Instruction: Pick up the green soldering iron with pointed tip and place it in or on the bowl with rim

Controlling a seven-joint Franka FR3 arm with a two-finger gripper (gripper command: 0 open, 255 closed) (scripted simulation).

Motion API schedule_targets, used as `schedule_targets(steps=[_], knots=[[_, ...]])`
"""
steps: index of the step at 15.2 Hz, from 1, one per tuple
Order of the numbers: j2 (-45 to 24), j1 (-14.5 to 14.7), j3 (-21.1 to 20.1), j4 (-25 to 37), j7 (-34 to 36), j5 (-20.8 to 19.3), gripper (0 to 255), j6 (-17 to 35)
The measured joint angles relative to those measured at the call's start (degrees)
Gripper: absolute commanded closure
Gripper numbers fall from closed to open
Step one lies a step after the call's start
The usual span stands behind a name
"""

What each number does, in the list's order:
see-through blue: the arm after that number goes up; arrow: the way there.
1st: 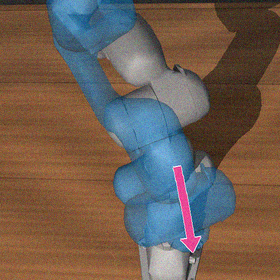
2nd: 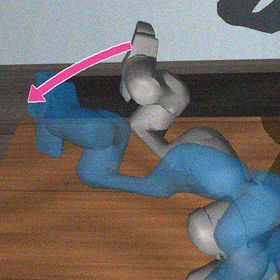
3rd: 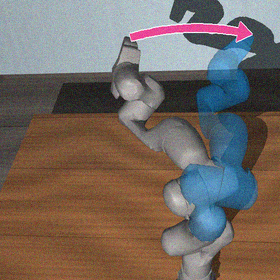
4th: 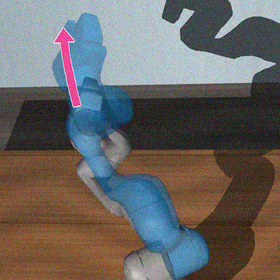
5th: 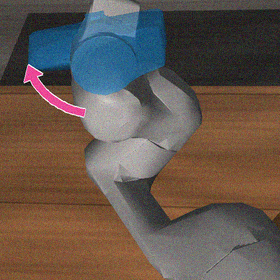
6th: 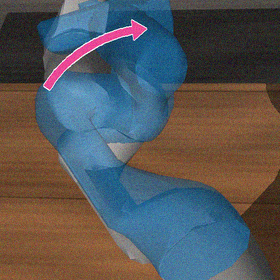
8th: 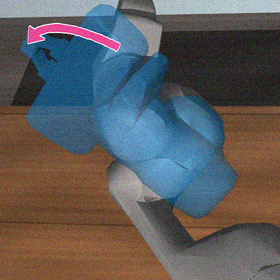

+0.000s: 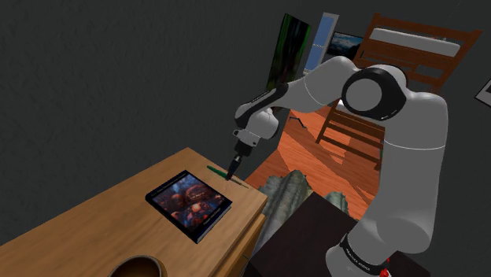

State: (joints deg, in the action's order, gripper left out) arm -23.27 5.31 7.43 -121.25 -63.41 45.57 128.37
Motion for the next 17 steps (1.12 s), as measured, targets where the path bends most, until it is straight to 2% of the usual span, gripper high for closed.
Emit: schedule_targets(steps=[12,17], knots=[[7.33,0.63,1.46,-0.31,5.61,-4.44,255,-5.28],[10.07,4.13,-0.99,-3.99,9.06,-2.8,255,-1.66]])
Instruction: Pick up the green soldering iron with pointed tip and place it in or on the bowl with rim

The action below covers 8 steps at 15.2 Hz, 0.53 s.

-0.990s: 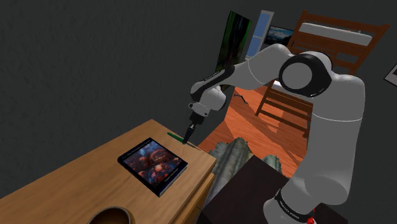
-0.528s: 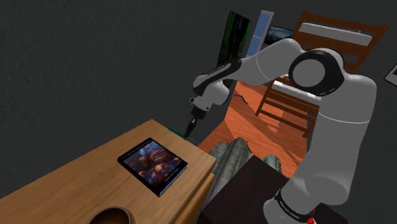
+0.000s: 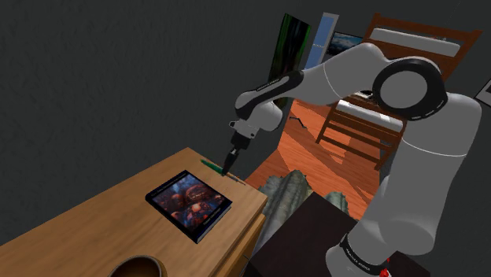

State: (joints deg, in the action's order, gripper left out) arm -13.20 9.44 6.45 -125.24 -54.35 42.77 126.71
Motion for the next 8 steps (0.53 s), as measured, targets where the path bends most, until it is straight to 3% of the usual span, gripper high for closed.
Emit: schedule_targets(steps=[8], knots=[[2.63,6.93,-5.48,-3.84,7.4,3.59,255,7.12]])
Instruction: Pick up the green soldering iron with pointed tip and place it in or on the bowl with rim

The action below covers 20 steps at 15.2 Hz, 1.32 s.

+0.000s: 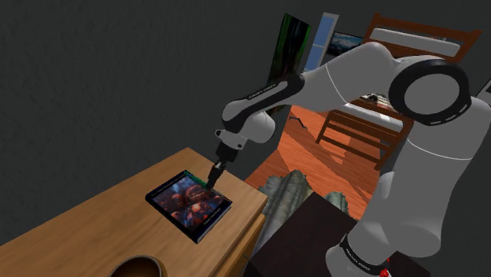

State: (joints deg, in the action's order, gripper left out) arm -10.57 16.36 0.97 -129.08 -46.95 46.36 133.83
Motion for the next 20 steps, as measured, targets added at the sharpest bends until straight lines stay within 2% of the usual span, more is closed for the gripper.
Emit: schedule_targets(steps=[7,11,20], knots=[[0.34,6.1,-4.9,-0.68,7.23,2.5,255,5.96],[-1.25,9.67,-7.48,1.13,11.99,2.99,255,9.2],[-6.67,17.9,-11.38,7.92,24.33,0.46,255,15.23]])
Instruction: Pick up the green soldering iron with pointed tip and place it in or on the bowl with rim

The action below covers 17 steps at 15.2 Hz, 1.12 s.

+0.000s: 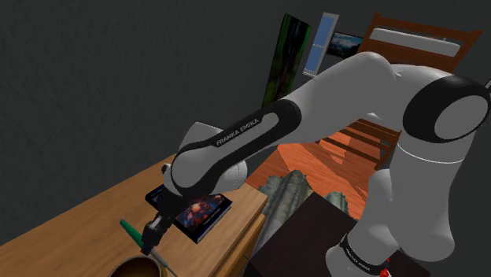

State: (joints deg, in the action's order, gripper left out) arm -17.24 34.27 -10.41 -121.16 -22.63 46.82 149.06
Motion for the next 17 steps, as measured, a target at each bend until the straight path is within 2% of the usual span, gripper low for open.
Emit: schedule_targets(steps=[3,5,17], knots=[[-2.74,2.9,-0.6,3.24,4.3,-1.67,255,1.69],[-3.73,3.49,-0.8,3.97,4.85,-1.77,255,2.36],[-11.34,2.52,-3.24,5.48,-1.39,2.78,255,8.04]])
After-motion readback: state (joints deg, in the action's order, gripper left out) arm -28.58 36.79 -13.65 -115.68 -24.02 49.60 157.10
